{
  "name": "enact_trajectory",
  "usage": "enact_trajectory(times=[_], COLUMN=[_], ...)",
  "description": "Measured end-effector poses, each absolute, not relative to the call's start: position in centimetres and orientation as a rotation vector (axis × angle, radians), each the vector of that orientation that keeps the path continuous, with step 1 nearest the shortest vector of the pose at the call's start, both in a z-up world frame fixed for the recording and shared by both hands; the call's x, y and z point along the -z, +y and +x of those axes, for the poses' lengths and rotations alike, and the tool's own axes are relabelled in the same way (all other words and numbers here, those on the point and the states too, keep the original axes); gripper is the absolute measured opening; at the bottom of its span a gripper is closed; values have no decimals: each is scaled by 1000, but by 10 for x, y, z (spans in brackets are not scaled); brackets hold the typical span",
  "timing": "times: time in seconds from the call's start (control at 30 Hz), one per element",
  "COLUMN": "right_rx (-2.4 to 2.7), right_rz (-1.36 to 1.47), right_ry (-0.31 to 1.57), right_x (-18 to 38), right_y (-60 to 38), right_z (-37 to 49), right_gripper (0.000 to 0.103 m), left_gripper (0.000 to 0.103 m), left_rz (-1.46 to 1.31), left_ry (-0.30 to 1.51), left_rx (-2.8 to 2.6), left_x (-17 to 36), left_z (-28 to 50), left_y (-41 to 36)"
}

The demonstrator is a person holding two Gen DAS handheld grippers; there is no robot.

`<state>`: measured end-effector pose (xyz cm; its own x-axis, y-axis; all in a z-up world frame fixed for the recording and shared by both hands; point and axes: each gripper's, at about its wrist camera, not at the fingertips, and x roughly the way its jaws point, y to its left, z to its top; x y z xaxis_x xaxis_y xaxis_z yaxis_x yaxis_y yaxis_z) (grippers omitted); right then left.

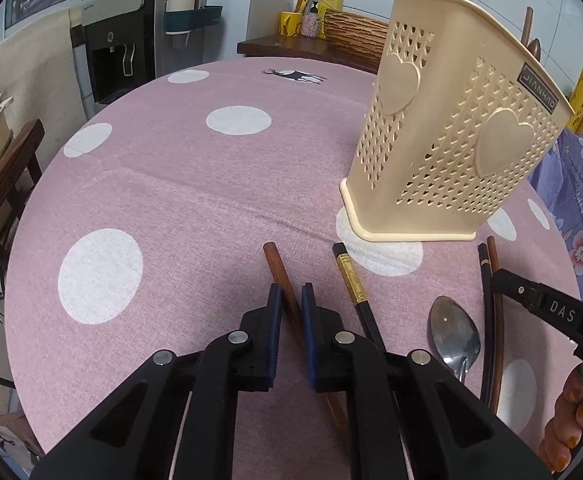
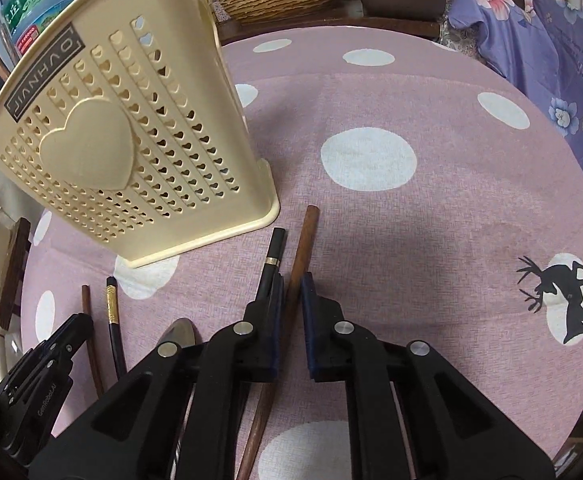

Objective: Organize utensils
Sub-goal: 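Grasp a brown chopstick with the left gripper while the right gripper grasps another brown chopstick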

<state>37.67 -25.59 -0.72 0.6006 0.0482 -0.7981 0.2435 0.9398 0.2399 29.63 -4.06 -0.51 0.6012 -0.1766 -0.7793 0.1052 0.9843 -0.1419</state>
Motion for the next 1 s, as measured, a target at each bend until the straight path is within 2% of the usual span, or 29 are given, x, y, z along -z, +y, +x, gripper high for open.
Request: enact_trajectory(times=[0.57, 0.9, 1.0], right_rx=[62, -22, -52], right_rz=[398, 385, 367], right_ry=[837, 687, 631], right_x=[-7, -58, -79], right_y=[-267, -266, -266], right_z=[356, 316, 301], right_gripper=[8, 8, 7], left_gripper=[8, 7, 1], left_rz=[-198, -259, -281], left_ry=[916, 782, 736], left_rx=[196, 259, 290], left_x=[-3, -52, -72], left_z=[304, 280, 272], left_y=[-32, -17, -11])
